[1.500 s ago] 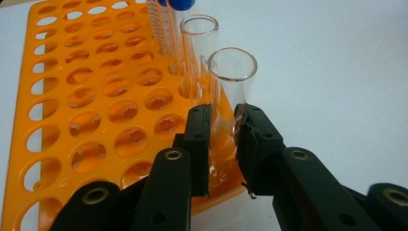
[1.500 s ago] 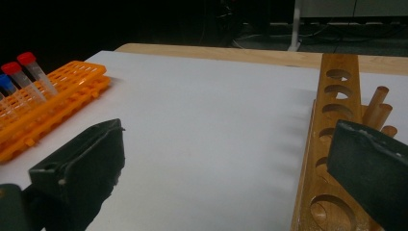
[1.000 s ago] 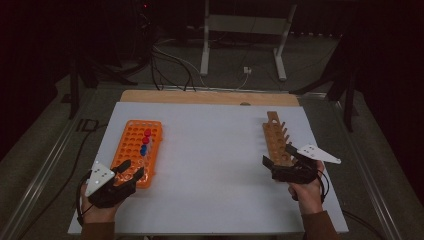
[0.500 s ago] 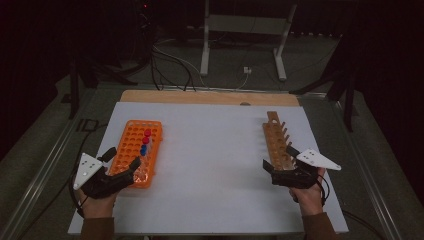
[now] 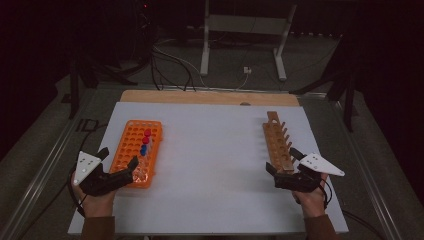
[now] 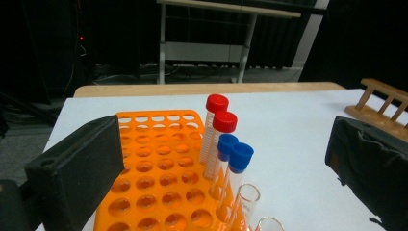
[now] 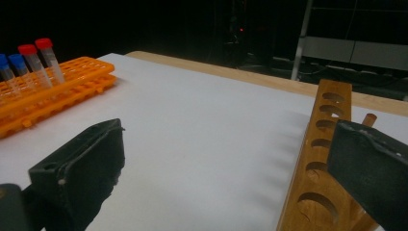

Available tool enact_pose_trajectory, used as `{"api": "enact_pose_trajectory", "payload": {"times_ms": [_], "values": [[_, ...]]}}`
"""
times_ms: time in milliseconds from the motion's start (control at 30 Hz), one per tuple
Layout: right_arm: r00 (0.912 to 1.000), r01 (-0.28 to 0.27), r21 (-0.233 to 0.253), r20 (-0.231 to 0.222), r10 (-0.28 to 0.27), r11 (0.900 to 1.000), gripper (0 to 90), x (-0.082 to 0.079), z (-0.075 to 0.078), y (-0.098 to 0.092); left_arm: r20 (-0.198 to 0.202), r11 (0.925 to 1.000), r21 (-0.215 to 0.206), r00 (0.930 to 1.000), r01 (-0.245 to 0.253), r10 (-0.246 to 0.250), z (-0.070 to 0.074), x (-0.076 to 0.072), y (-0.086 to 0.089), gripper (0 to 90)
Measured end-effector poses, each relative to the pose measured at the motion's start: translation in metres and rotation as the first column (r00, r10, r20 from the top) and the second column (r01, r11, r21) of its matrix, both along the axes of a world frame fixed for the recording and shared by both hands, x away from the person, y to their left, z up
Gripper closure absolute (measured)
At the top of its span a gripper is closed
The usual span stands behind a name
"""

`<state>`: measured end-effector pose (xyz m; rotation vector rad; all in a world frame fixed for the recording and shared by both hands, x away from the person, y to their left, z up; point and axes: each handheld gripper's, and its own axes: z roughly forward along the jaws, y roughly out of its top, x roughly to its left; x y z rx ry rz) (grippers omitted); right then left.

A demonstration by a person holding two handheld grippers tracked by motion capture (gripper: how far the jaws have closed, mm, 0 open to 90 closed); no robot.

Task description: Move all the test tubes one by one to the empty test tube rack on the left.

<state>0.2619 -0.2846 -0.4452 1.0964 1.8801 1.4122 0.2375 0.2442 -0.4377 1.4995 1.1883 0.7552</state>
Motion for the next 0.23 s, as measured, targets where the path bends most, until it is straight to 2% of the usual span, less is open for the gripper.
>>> {"api": "enact_pose_trajectory", "payload": {"times_ms": [233], "values": [[0.9999,-0.01,-0.016,-0.014,0.009,1.0,0.0,0.0005,-0.004,0.0051,-0.017,1.0,-0.001,0.9998,0.003,-0.003,-0.0034,0.0016,-0.0013,0.5]]}}
